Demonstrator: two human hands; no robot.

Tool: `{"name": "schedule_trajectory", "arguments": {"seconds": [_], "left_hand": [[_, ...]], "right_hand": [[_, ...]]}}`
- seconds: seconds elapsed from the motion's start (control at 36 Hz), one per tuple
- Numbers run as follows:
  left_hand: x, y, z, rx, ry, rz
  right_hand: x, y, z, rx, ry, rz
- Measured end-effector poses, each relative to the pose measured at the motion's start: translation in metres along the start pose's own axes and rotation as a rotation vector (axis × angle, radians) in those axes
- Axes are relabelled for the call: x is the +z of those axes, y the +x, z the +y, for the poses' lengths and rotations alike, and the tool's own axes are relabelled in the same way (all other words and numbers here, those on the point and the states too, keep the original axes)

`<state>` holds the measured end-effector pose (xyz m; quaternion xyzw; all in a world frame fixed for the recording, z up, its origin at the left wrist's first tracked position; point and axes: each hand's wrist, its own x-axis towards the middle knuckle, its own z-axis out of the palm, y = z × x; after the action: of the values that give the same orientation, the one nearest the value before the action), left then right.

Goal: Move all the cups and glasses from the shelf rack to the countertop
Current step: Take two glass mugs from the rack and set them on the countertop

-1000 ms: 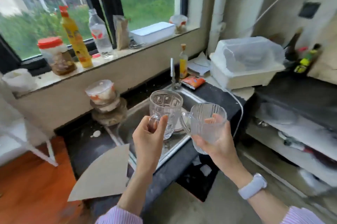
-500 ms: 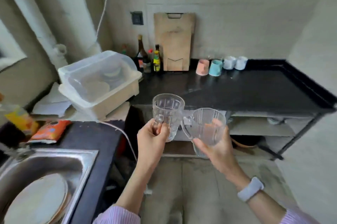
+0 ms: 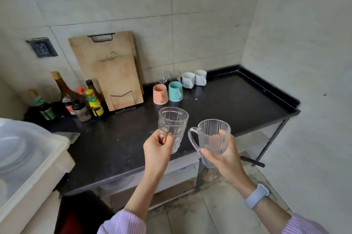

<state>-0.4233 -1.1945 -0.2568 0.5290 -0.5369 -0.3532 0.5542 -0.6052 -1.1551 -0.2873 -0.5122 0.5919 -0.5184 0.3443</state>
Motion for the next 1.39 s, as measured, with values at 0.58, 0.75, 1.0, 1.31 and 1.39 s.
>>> {"name": "schedule_trajectory", "arguments": {"seconds": [0.58, 0.75, 1.0, 1.31, 1.39], "left_hand": [[0.276, 0.257, -0.13, -0.16, 0.173, 0.005], [0.327, 0.321, -0.18, -0.236, 0.21, 0.065], [0.361, 0.366, -0.244, -0.252, 0.207, 0.147], [0.367, 0.378, -0.269, -0.26, 0.166, 0.193], [0.368, 0.379, -0.271, -0.293, 0.159, 0.201]], "right_hand": [[-0.064, 0.357, 0.17, 0.221, 0.036, -0.048], [-0.062, 0.449, 0.212, 0.253, 0.046, -0.048], [-0.036, 0.516, 0.26, 0.297, 0.051, -0.087], [-0.012, 0.544, 0.277, 0.272, 0.054, -0.123], [-0.008, 0.551, 0.277, 0.264, 0.041, -0.133]]}}
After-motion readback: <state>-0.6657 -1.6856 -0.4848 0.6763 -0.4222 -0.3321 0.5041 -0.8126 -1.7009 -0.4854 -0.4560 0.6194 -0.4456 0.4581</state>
